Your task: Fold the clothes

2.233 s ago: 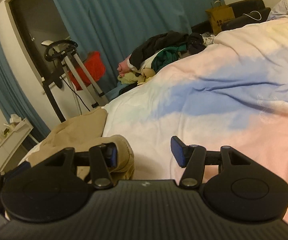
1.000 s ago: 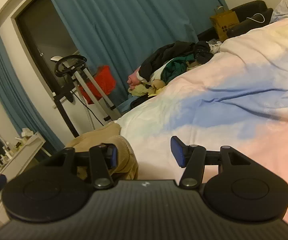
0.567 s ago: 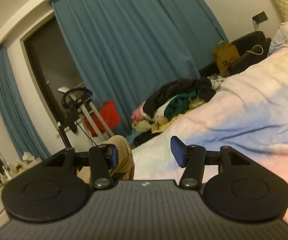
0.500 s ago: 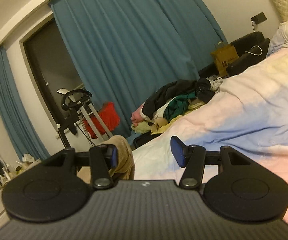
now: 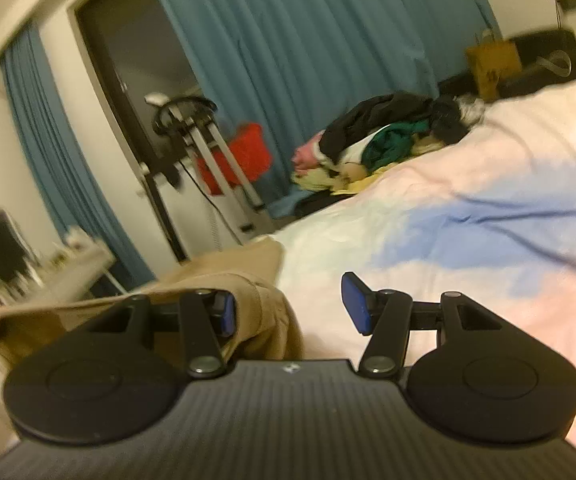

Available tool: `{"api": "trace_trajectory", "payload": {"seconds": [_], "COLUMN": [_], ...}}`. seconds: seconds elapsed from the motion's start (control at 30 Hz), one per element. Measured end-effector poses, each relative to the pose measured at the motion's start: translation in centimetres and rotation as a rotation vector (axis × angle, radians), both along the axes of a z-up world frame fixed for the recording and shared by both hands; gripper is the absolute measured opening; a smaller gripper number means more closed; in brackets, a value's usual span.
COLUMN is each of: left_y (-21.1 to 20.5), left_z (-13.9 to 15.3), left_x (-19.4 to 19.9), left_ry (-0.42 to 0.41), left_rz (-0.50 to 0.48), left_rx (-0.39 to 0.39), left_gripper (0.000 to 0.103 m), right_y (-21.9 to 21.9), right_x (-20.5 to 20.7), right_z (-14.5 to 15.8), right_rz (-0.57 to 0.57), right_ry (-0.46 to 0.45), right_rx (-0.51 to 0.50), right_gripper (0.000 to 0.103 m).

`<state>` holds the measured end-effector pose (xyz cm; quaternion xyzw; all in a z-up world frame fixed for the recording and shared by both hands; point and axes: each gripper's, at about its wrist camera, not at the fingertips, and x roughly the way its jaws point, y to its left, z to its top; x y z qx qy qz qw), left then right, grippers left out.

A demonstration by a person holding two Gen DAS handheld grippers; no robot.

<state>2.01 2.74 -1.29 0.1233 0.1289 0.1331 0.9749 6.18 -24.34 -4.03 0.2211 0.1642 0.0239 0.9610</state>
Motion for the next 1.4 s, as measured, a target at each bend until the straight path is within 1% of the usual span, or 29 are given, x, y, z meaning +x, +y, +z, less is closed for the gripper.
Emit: {"api": "trace_trajectory", "payload": {"seconds": [0.03,0.07,0.1,0.13,0.2,0.23,0.27,0.3,0.33,0.37,0.4,0.43,0.5,0.57,0.6,0.67,0.73,0.8,0.87,0.93,1.0,1.03,1.13,1.2,1.27,1.33,1.4], "left_y": [0.5,0.8,1.1,1.4,1.7,1.7,1.6,1.7,2.5,3.4,4.3,5.0,6.2,6.7,6.9,7.5,7.8,7.6,7.8,7.9,7.6,7.4,6.8,6.2,5.6,5.1,4.5], "left_z": [-0.7,-2.0,-3.3,-4.4,-6.1,-6.4,-6.3,-5.4,-3.9,-2.4,-0.8,0.4,3.0,5.6,7.3,10.7,15.3,20.8,25.6,30.0,33.9,35.5,40.0,40.5,41.1,41.6,42.1], "left_x": [1.2,2.5,3.7,4.0,3.5,2.9,2.0,1.1,0.9,0.4,-0.2,-1.1,-2.9,-4.2,-4.7,-5.5,-6.9,-7.7,-8.4,-10.1,-12.3,-13.5,-16.8,-16.5,-16.1,-15.8,-15.5], "left_ry": [0.087,0.204,0.315,0.372,0.441,0.448,0.428,0.369,0.302,0.219,0.137,0.079,-0.026,-0.093,-0.121,-0.183,-0.281,-0.363,-0.401,-0.463,-0.537,-0.561,-0.616,-0.59,-0.565,-0.539,-0.513], "left_rz": [0.015,0.023,0.031,0.044,0.065,0.072,0.083,0.087,0.081,0.084,0.086,0.085,0.086,0.091,0.091,0.077,0.049,0.019,-0.014,-0.065,-0.096,-0.11,-0.159,-0.181,-0.203,-0.225,-0.246], "left_rx": [-0.012,-0.024,-0.036,-0.06,-0.129,-0.139,-0.146,-0.164,-0.187,-0.218,-0.25,-0.288,-0.353,-0.364,-0.369,-0.396,-0.398,-0.374,-0.377,-0.38,-0.349,-0.341,-0.334,-0.36,-0.385,-0.411,-0.436], "left_gripper": [0.098,0.095,0.094,0.094,0.095,0.095,0.095,0.095,0.095,0.1,0.103,0.103,0.103,0.103,0.103,0.103,0.103,0.103,0.103,0.103,0.103,0.103,0.103,0.103,0.103,0.103,0.103], "right_y": [0.4,0.5,0.4,0.3,0.5,0.6,0.9,1.2,1.2,1.1,1.1,1.1,1.2,1.8,2.0,2.1,2.1,1.9,1.6,0.7,0.0,-0.3,-1.3,-2.1,-2.9,-3.7,-4.3], "right_x": [0.1,0.3,0.6,0.7,0.5,0.4,0.1,-0.2,-0.6,-1.1,-1.5,-2.0,-2.9,-4.1,-4.6,-5.4,-6.6,-7.9,-9.2,-11.3,-13.4,-14.6,-17.5,-19.1,-20.6,-21.4,-21.4], "right_z": [0.0,-0.2,-0.6,-1.0,-1.1,-1.0,-0.7,-0.4,0.3,1.1,1.8,2.6,5.2,9.1,11.1,15.8,20.8,25.6,30.3,34.9,38.7,40.8,45.4,47.4,49.4,50.5,50.6], "right_rz": [-0.01,-0.031,-0.056,-0.067,-0.084,-0.094,-0.103,-0.111,-0.112,-0.112,-0.113,-0.114,-0.089,-0.076,-0.07,-0.056,-0.052,-0.047,-0.039,-0.025,-0.012,-0.012,-0.004,0.006,0.017,0.022,0.019], "right_ry": [0.013,0.041,0.067,0.079,0.057,0.039,0.014,-0.013,-0.04,-0.068,-0.095,-0.123,-0.18,-0.25,-0.28,-0.319,-0.377,-0.427,-0.468,-0.519,-0.568,-0.594,-0.652,-0.67,-0.689,-0.699,-0.689], "right_rx": [-0.036,-0.061,-0.078,-0.086,-0.111,-0.131,-0.152,-0.173,-0.169,-0.164,-0.159,-0.154,-0.157,-0.194,-0.205,-0.19,-0.195,-0.201,-0.21,-0.184,-0.183,-0.2,-0.233,-0.236,-0.239,-0.243,-0.245], "right_gripper": [0.056,0.056,0.056,0.056,0.056,0.056,0.056,0.056,0.056,0.056,0.056,0.056,0.056,0.056,0.056,0.056,0.056,0.056,0.056,0.056,0.056,0.056,0.056,0.056,0.059,0.059,0.059]}}
